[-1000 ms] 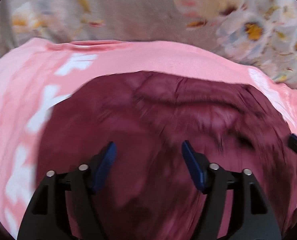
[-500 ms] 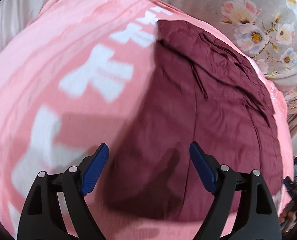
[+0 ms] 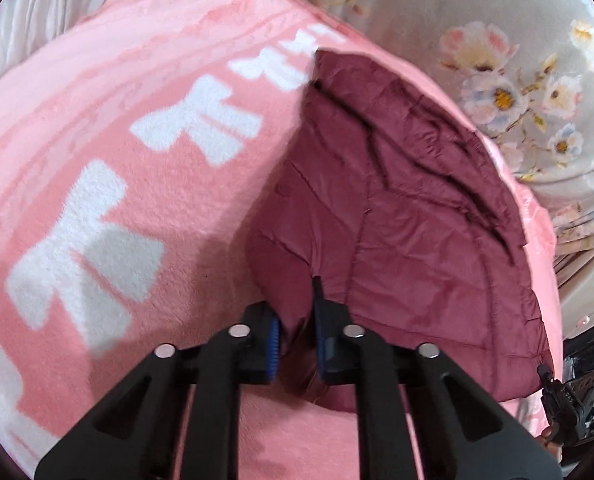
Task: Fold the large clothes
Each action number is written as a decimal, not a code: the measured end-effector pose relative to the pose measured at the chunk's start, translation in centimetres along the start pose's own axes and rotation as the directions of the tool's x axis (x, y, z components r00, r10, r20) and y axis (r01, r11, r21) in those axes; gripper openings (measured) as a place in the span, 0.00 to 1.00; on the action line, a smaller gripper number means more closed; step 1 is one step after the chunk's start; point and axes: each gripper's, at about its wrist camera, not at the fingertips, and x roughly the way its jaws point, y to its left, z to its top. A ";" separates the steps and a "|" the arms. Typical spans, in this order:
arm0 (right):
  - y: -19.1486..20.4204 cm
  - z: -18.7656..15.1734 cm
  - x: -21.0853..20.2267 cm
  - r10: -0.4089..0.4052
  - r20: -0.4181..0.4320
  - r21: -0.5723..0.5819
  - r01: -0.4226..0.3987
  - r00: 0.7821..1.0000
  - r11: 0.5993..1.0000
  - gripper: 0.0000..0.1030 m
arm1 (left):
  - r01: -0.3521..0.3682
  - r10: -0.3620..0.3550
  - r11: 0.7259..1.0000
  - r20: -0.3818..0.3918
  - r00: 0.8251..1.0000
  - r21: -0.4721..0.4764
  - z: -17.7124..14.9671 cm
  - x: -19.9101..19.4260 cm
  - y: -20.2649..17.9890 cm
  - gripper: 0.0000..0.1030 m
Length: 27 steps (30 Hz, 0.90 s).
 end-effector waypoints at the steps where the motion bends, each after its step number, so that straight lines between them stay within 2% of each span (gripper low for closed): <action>1: 0.4 -0.1 -0.9 0.000 0.018 -0.019 0.000 1.000 1.000 0.05 | -0.004 0.003 1.000 0.019 1.000 0.020 -0.1 -1.0 -0.4 0.08; 7: 3.3 -0.9 -9.0 0.054 0.160 -0.129 -0.033 0.986 0.991 0.03 | 0.073 -0.081 0.994 0.108 0.991 0.077 -1.5 -9.4 -1.7 0.05; 12: 5.0 -2.0 -17.4 0.116 0.304 -0.221 -0.049 0.946 0.974 0.00 | 0.122 -0.137 0.989 0.187 0.973 0.087 -2.8 -16.9 -1.6 0.04; 13: 5.5 -2.0 -18.6 0.110 0.309 -0.251 -0.031 0.945 0.968 0.00 | 0.114 -0.133 0.988 0.205 0.970 0.101 -3.0 -18.2 -1.6 0.04; 15: 5.8 -1.8 -18.5 0.097 0.232 -0.285 -0.028 0.968 0.958 0.01 | 0.053 -0.081 0.991 0.243 0.967 0.119 -3.3 -19.5 -1.8 0.03; 17: 5.3 -2.2 -16.8 0.045 0.179 -0.281 0.007 0.983 0.960 0.10 | 0.029 -0.059 0.992 0.244 0.968 0.125 -3.7 -19.4 -1.5 0.03; 18: 5.0 -2.6 -15.9 0.014 0.149 -0.279 0.028 0.989 0.960 0.20 | 0.021 -0.048 0.992 0.232 0.972 0.121 -3.8 -18.9 -1.3 0.03; 19: 4.6 -3.1 -14.5 -0.025 0.105 -0.276 0.053 0.994 0.960 0.38 | 0.011 -0.034 0.993 0.206 0.978 0.114 -4.0 -17.9 -0.7 0.03; 21: 3.8 -4.1 -12.5 -0.069 0.058 -0.261 0.082 0.996 0.962 0.58 | -0.011 -0.002 0.996 0.147 0.989 0.084 -4.4 -15.8 0.4 0.04; 22: 3.1 -4.7 -11.4 -0.091 0.042 -0.240 0.098 0.995 0.966 0.59 | -0.008 -0.001 0.997 0.122 0.993 0.071 -4.7 -15.2 1.0 0.06; 24: 2.0 -5.3 -9.8 -0.102 -0.005 -0.209 0.099 0.995 0.973 0.60 | -0.021 0.018 0.999 0.081 0.997 0.033 -5.3 -13.7 2.1 0.23; 25: 1.3 -5.5 -9.0 -0.109 -0.028 -0.187 0.102 0.994 0.977 0.61 | -0.035 0.034 0.999 0.075 0.997 0.005 -5.7 -13.0 3.0 0.49; 26: 0.8 -5.7 -8.4 -0.116 -0.042 -0.168 0.108 0.992 0.980 0.61 | -0.044 0.045 0.999 0.076 0.996 -0.016 -6.0 -12.6 3.6 0.66; 27: 0.1 -5.9 -7.8 -0.125 -0.056 -0.148 0.116 0.991 0.982 0.62 | -0.059 0.063 0.997 0.080 0.995 -0.048 -6.4 -12.0 4.3 0.67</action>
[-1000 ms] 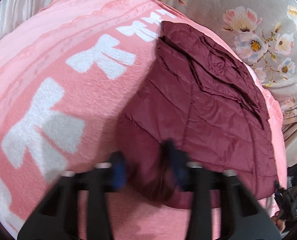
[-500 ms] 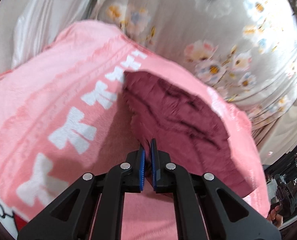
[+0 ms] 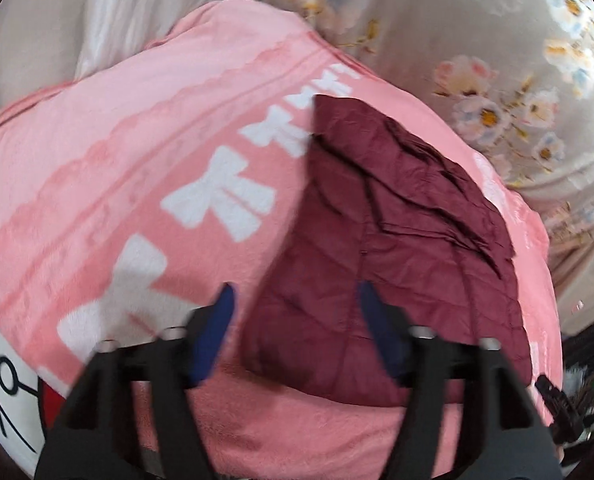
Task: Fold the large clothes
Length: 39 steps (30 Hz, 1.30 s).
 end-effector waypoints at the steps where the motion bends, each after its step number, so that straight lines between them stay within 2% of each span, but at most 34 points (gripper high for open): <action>1: -0.4 -0.1 0.6 0.002 -0.012 0.015 -0.002 1.000 1.000 0.62 | 0.005 -0.005 1.000 -0.017 1.000 -0.015 -0.4 0.6 0.4 0.67; 5: -1.4 -0.4 2.6 0.081 -0.037 0.107 -0.077 0.996 0.991 0.63 | 0.073 -0.080 0.994 -0.089 0.993 -0.080 -1.4 3.3 1.2 0.67; 6: -1.4 -0.3 3.0 0.097 -0.032 0.122 -0.092 0.995 0.988 0.62 | 0.107 -0.117 0.990 -0.106 0.987 -0.096 -1.6 4.2 1.3 0.67; 7: -1.2 -0.3 3.0 0.108 -0.026 0.124 -0.103 0.994 0.987 0.51 | 0.122 -0.136 0.986 -0.121 0.983 -0.113 -1.7 4.9 1.2 0.66; 8: -1.0 -0.3 3.1 0.126 -0.022 0.124 -0.122 0.992 0.985 0.40 | 0.126 -0.144 0.983 -0.136 0.980 -0.132 -1.9 5.6 1.2 0.56; 9: -0.6 -0.2 3.2 0.146 -0.020 0.123 -0.143 0.989 0.982 0.18 | 0.142 -0.164 0.979 -0.149 0.975 -0.146 -2.0 6.2 1.1 0.47; 10: -0.2 -0.1 3.2 0.165 -0.022 0.119 -0.161 0.986 0.980 0.11 | 0.158 -0.181 0.977 -0.162 0.970 -0.145 -2.0 6.5 0.8 0.24; 11: 0.2 0.1 3.0 0.173 -0.009 0.117 -0.171 0.985 0.978 0.09 | 0.157 -0.179 0.979 -0.165 0.970 -0.133 -1.9 6.5 0.4 0.15; 15: 2.5 0.5 -1.4 0.200 0.117 0.032 -0.205 0.973 0.978 0.05 | 0.232 -0.242 0.967 -0.096 0.966 -0.103 -1.2 3.2 -0.4 0.06; 17: 3.8 0.7 -4.0 0.225 0.175 -0.013 -0.226 0.959 0.974 0.05 | 0.285 -0.290 0.955 -0.053 0.956 -0.088 -0.7 0.4 -0.8 0.04; 21: 7.0 0.7 -11.1 0.273 0.326 -0.160 -0.232 0.905 0.959 0.04 | 0.341 -0.339 0.939 0.053 0.939 -0.032 0.0 -5.9 -1.3 0.04; 23: 7.8 0.9 -13.8 0.291 0.380 -0.196 -0.231 0.878 0.953 0.04 | 0.371 -0.367 0.928 0.112 0.923 -0.016 0.7 -9.0 -1.4 0.04; 25: 8.3 1.5 -16.4 0.305 0.439 -0.207 -0.235 0.845 0.950 0.04 | 0.409 -0.404 0.912 0.165 0.900 0.002 1.6 -11.6 -1.7 0.04; 27: 8.5 2.3 -18.1 0.322 0.483 -0.206 -0.252 0.814 0.945 0.04 | 0.420 -0.418 0.907 0.200 0.886 0.031 2.7 -12.8 -2.6 0.04; 29: 8.7 3.9 -18.8 0.336 0.506 -0.206 -0.266 0.794 0.942 0.04 | 0.403 -0.405 0.913 0.223 0.887 0.059 4.0 -12.9 -4.0 0.04; 30: 8.8 4.8 -18.6 0.339 0.507 -0.203 -0.272 0.792 0.941 0.04 | 0.388 -0.395 0.919 0.229 0.890 0.073 5.0 -12.3 -4.9 0.04; 32: 9.2 7.6 -16.8 0.326 0.497 -0.194 -0.263 0.804 0.945 0.04 | 0.353 -0.365 0.931 0.228 0.903 0.092 6.8 -10.4 -6.5 0.04; 33: 9.3 9.1 -15.2 0.305 0.488 -0.183 -0.246 0.818 0.952 0.04 | 0.341 -0.354 0.935 0.225 0.908 0.095 7.4 -9.7 -6.9 0.04; 34: 9.2 10.1 -13.9 0.294 0.474 -0.169 -0.242 0.830 0.956 0.04 | 0.304 -0.318 0.948 0.213 0.924 0.094 8.9 -7.5 -8.0 0.05; 36: 8.6 12.6 -10.0 0.274 0.436 -0.110 -0.251 0.857 0.962 0.04 | 0.251 -0.266 0.963 0.192 0.945 0.097 10.5 -4.3 -9.0 0.05; 37: 8.1 14.1 -7.6 0.258 0.412 -0.073 -0.250 0.874 0.965 0.04 | 0.190 -0.206 0.976 0.171 0.964 0.105 11.7 -1.4 -10.0 0.05; 39: 7.5 16.2 -3.6 0.202 0.380 -0.020 -0.210 0.902 0.977 0.04 | 0.110 -0.127 0.987 0.158 0.979 0.115 12.9 2.2 -10.9 0.05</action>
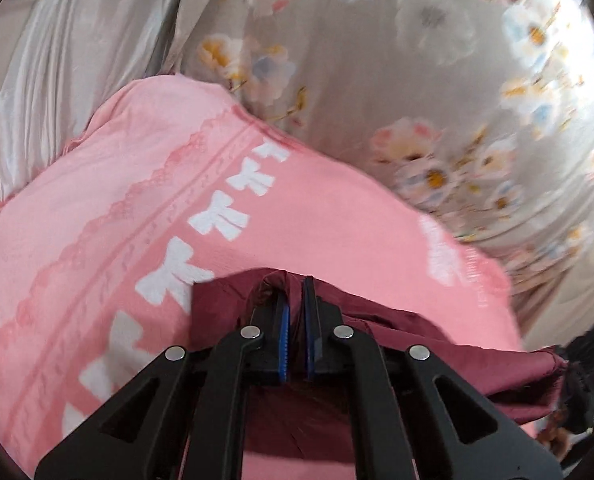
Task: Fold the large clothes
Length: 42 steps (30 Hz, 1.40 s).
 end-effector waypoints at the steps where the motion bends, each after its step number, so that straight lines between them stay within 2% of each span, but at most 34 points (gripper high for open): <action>1: -0.9 0.2 2.5 -0.031 -0.026 0.018 0.031 0.999 0.999 0.04 | -0.049 0.050 0.999 -0.025 0.998 0.020 0.6 2.9 -0.5 0.05; 3: -2.3 -0.1 6.6 -0.079 -0.076 0.050 0.083 0.994 0.995 0.04 | -0.123 0.126 0.992 -0.068 0.990 0.041 1.1 7.7 -1.0 0.05; 5: -3.6 -1.0 10.7 -0.142 -0.124 0.051 0.149 0.982 0.988 0.04 | -0.172 0.178 0.983 -0.114 0.978 0.056 0.8 11.7 -0.8 0.05; 8: -4.9 -2.5 14.9 -0.207 -0.172 0.030 0.215 0.963 0.976 0.04 | -0.229 0.240 0.970 -0.166 0.956 0.083 -0.3 16.3 -0.1 0.06; 11: -6.2 -3.7 17.7 -0.246 -0.207 0.009 0.253 0.947 0.967 0.04 | -0.253 0.271 0.961 -0.188 0.944 0.112 -1.5 19.0 0.6 0.07; 16: -7.8 -6.0 21.0 -0.278 -0.263 -0.018 0.283 0.924 0.959 0.04 | -0.279 0.305 0.947 -0.166 0.938 0.161 -3.1 21.3 0.5 0.09; 21: -8.6 -7.0 21.9 -0.281 -0.270 -0.010 0.289 0.921 0.957 0.03 | -0.279 0.301 0.947 -0.144 0.942 0.157 -3.7 22.1 0.5 0.10; 26: -9.3 -7.1 22.1 -0.263 -0.277 0.022 0.279 0.924 0.960 0.03 | -0.243 0.259 0.963 -0.143 0.955 0.116 -3.6 22.2 1.1 0.11; 29: -9.6 -6.8 21.3 -0.213 -0.266 0.063 0.237 0.940 0.969 0.10 | -0.204 0.213 0.976 -0.152 0.965 0.073 -3.3 21.3 1.9 0.15; 30: -9.6 -6.5 20.6 -0.195 -0.253 0.079 0.222 0.947 0.972 0.16 | -0.201 0.209 0.977 -0.158 0.965 0.065 -3.2 20.7 2.1 0.16; 31: -9.6 -6.2 19.4 -0.186 -0.235 0.091 0.212 0.954 0.973 0.27 | -0.194 0.201 0.979 -0.155 0.967 0.058 -2.9 19.6 2.1 0.22; 32: -9.4 -5.9 18.3 -0.189 -0.211 0.095 0.213 0.959 0.972 0.34 | -0.189 0.196 0.980 -0.138 0.971 0.062 -2.6 18.3 2.0 0.32; 33: -8.9 -5.4 16.4 -0.203 -0.157 0.094 0.219 0.966 0.971 0.45 | -0.198 0.205 0.977 -0.103 0.973 0.077 -2.3 16.8 1.6 0.39; 34: -8.5 -5.0 15.1 -0.212 -0.123 0.087 0.223 0.970 0.971 0.47 | -0.221 0.227 0.971 -0.065 0.972 0.095 -2.1 15.5 1.2 0.55; 36: -7.1 -4.3 12.8 -0.222 -0.076 0.036 0.225 0.972 0.974 0.47 | -0.258 0.258 0.954 0.019 0.966 0.150 -1.7 13.0 0.1 0.58; 38: -4.5 -4.0 11.4 -0.221 -0.057 -0.048 0.218 0.974 0.975 0.46 | -0.275 0.269 0.939 0.055 0.961 0.207 -1.1 11.2 -1.8 0.58; 39: -3.7 -4.1 11.3 -0.213 -0.062 -0.071 0.209 0.975 0.975 0.43 | -0.269 0.262 0.938 0.060 0.963 0.217 -0.9 10.8 -2.5 0.58; 42: 0.4 -4.8 12.8 -0.177 -0.125 -0.165 0.155 0.976 0.974 0.36 | -0.179 0.178 0.948 0.026 0.984 0.263 -0.6 11.0 -6.7 0.58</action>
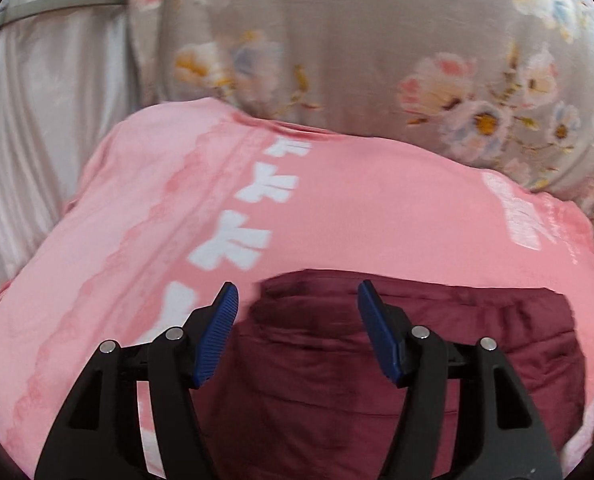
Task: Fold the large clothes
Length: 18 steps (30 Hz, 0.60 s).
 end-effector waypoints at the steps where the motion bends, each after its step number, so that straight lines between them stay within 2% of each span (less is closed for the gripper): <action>1: 1.8 0.0 0.7 0.024 -0.025 -0.040 -0.024 0.999 0.999 0.32 | 0.027 -0.027 1.000 -0.012 1.000 0.012 0.1 0.3 -1.3 0.58; 4: 6.8 -0.6 3.6 0.040 -0.098 -0.176 -0.057 0.994 0.983 0.31 | 0.089 -0.083 0.994 -0.080 0.993 0.070 0.1 2.5 -5.7 0.58; 6: 9.5 -1.2 6.4 0.009 -0.153 -0.282 -0.053 0.988 0.958 0.30 | 0.103 -0.086 0.988 -0.146 0.986 0.114 -0.5 5.2 -8.2 0.58; 8: 10.4 -1.7 8.7 -0.004 -0.201 -0.313 -0.060 0.980 0.948 0.28 | 0.102 -0.079 0.988 -0.196 0.977 0.114 -1.3 7.6 -9.3 0.58; 11: 9.9 -1.8 11.6 -0.043 -0.245 -0.325 -0.040 0.968 0.945 0.25 | 0.077 -0.054 0.993 -0.244 0.968 0.084 -2.3 10.8 -9.0 0.58; 14: 8.4 -1.9 14.3 -0.074 -0.287 -0.310 -0.019 0.955 0.951 0.24 | 0.068 -0.051 0.996 -0.242 0.969 0.061 -2.9 12.2 -8.0 0.60; 18: 6.8 -2.6 16.1 -0.040 -0.318 -0.246 -0.042 0.947 0.968 0.23 | 0.067 -0.051 0.996 -0.233 0.971 0.061 -3.6 13.3 -7.8 0.61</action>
